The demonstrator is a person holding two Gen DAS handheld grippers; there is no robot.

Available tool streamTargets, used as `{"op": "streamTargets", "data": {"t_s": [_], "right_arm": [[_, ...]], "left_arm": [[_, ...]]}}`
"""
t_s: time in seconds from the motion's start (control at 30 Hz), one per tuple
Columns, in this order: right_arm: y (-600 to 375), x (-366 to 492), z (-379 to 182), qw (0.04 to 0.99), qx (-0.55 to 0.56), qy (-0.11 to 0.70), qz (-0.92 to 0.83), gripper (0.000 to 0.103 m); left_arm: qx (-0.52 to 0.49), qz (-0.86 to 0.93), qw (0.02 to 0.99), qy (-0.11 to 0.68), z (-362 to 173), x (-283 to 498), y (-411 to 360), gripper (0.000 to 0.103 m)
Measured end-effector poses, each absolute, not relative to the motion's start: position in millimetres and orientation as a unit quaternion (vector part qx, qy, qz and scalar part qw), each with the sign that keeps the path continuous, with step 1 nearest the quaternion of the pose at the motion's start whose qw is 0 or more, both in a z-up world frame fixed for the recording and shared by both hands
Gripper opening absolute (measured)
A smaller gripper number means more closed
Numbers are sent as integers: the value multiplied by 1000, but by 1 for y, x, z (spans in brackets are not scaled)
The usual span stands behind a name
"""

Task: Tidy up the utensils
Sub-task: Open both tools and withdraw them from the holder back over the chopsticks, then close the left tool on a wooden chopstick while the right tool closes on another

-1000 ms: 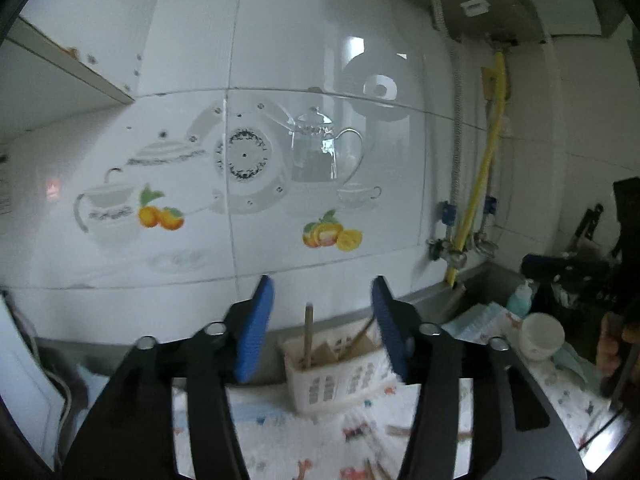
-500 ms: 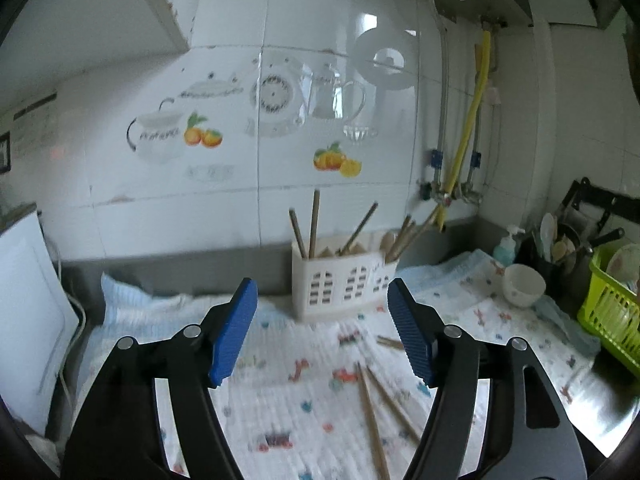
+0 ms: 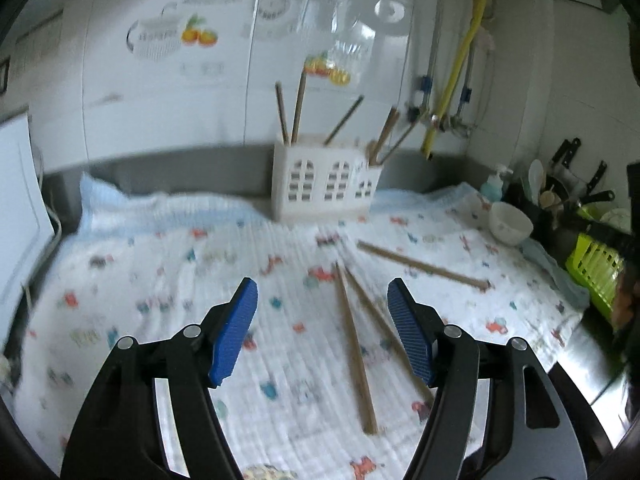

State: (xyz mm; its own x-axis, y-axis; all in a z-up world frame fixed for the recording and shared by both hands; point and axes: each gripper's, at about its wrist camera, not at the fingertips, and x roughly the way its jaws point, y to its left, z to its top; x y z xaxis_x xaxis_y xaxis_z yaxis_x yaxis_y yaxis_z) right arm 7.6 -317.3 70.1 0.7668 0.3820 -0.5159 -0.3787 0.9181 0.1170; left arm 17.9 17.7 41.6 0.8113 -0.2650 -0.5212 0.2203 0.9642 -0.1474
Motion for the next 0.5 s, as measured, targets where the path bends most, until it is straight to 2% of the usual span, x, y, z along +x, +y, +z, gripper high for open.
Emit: {"op": "streamTargets", "data": {"t_s": [0.17, 0.5], "right_arm": [[-321, 25, 20, 926, -25, 327, 187, 22], [-323, 64, -27, 906, -74, 376, 179, 22]], "left_arm": [[-55, -125, 941, 308, 12, 18, 21, 66], [-65, -119, 930, 342, -18, 23, 22, 66]]}}
